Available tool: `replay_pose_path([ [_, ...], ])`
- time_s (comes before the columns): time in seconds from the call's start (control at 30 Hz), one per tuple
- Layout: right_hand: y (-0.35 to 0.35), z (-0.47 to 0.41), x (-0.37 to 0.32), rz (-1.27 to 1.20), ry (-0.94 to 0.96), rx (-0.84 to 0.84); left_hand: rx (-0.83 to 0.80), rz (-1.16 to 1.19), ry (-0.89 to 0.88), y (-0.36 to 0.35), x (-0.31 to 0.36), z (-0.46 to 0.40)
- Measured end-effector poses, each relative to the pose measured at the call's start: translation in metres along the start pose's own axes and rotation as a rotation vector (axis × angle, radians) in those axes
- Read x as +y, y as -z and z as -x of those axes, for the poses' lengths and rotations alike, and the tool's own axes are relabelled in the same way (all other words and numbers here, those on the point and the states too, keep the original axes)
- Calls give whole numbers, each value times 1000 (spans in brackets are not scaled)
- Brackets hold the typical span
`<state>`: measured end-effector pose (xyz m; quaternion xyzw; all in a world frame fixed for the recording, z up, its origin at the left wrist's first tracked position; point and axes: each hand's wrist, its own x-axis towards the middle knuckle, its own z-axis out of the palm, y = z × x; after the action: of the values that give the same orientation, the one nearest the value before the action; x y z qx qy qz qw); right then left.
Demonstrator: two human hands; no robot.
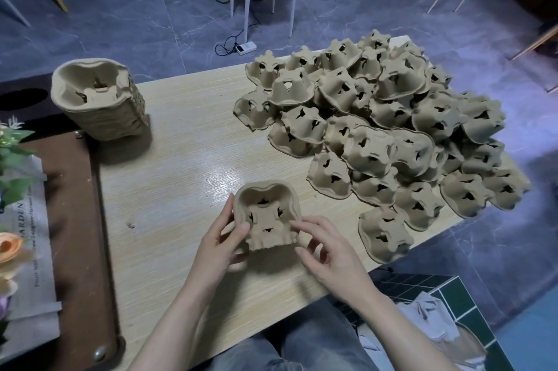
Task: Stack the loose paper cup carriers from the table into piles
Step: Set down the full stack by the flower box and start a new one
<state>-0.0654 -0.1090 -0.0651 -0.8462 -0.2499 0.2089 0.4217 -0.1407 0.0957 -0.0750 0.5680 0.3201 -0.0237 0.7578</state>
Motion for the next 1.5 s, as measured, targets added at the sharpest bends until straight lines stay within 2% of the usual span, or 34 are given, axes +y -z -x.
replay_pose_path([
  [0.13,9,7,6,-54,-35,72,-36,31,11,-17,2,-2],
  [0.27,35,16,17,53,-87,158,-71,17,7,-35,3,-8],
  [0.4,70,20,46,212,-240,389,-73,6,10,-49,4,-16],
  [0.47,89,19,62,309,-362,426,-51,22,15,-53,5,-18],
  [0.6,111,15,87,420,-581,312,-19,22,28,-58,6,-19],
  [0.73,113,8,100,500,-663,140,-2,29,47,-56,4,-22],
  [0.83,113,4,102,582,-680,75,3,33,65,-55,3,-24],
  [0.97,116,2,95,548,-628,77,15,40,85,-55,3,-25],
  [1.13,113,9,75,294,-469,150,23,46,88,-54,5,-26],
  [1.27,105,8,65,173,-512,171,29,57,92,-56,5,-24],
  [1.5,104,-1,60,270,-552,87,31,55,75,-57,7,-22],
])
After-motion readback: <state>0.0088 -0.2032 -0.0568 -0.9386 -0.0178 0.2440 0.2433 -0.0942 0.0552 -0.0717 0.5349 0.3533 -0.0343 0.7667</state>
